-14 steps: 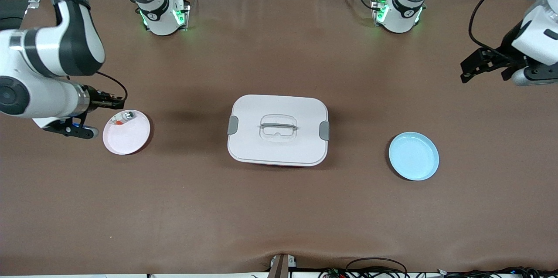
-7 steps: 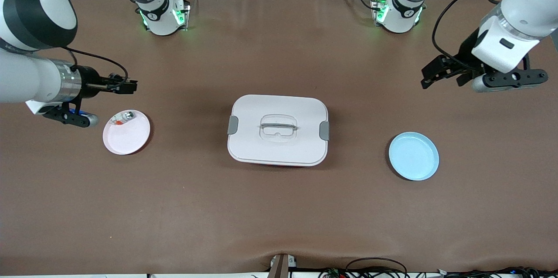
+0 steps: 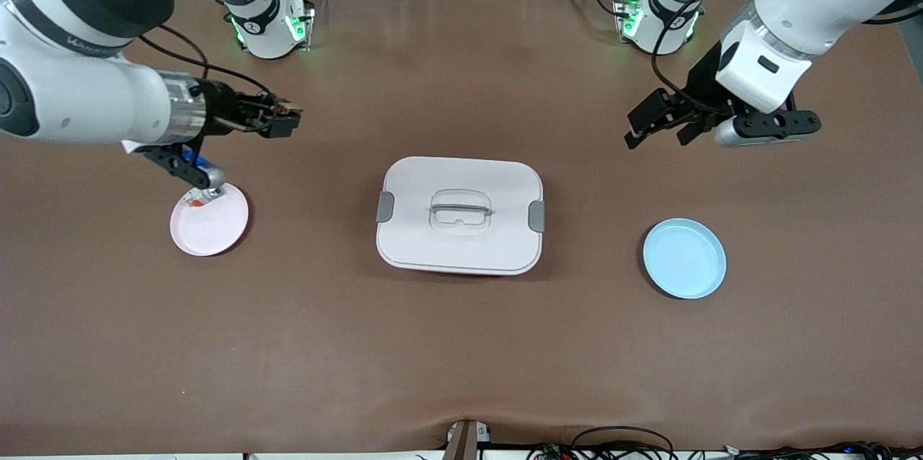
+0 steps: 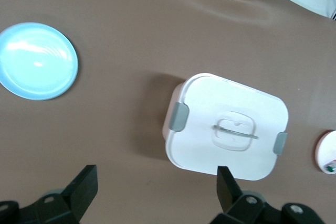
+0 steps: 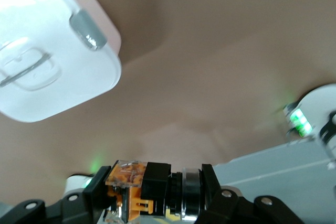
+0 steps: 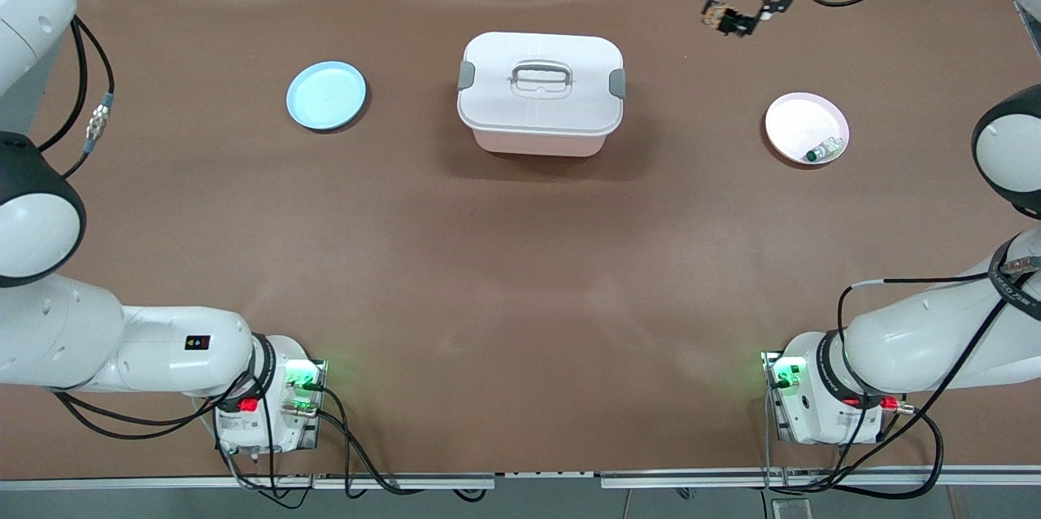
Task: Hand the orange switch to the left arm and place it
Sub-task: 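Carry the switch above the box with the right gripper while the left gripper approaches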
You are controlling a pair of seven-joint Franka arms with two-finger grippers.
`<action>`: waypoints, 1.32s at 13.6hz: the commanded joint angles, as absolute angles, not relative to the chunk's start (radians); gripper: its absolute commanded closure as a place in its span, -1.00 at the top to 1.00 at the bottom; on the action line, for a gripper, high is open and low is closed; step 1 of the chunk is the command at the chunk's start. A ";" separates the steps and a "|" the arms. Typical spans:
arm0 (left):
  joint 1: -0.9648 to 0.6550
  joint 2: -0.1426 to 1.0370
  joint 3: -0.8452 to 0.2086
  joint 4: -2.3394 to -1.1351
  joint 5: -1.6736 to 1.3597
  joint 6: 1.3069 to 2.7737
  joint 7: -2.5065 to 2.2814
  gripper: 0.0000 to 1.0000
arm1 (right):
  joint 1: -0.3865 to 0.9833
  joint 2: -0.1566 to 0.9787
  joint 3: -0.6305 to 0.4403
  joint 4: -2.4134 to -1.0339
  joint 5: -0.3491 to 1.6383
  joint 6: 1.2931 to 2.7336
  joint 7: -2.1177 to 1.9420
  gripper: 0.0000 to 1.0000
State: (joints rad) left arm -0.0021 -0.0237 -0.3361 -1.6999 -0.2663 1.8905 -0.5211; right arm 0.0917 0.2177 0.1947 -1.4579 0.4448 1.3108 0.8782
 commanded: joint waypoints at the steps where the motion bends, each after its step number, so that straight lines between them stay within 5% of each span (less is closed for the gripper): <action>1: 0.009 -0.075 -0.368 -1.776 -0.298 1.953 -0.563 1.00 | 0.165 0.232 0.192 -1.419 0.506 1.368 1.029 -0.54; 10: 0.011 -0.181 -0.453 -1.959 -0.505 2.163 -0.638 1.00 | 0.423 0.247 0.190 -1.419 0.623 1.791 1.498 -0.55; 18: 0.008 -0.314 -0.451 -1.979 -0.557 2.040 -0.611 0.78 | 0.540 0.324 0.190 -1.410 0.623 2.037 1.730 -0.54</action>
State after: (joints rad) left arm -0.0009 -0.2593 -0.4460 -1.9499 -0.5148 2.0584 -0.6285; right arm 0.5127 0.2930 0.1983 -1.4485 0.6057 2.0119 1.6755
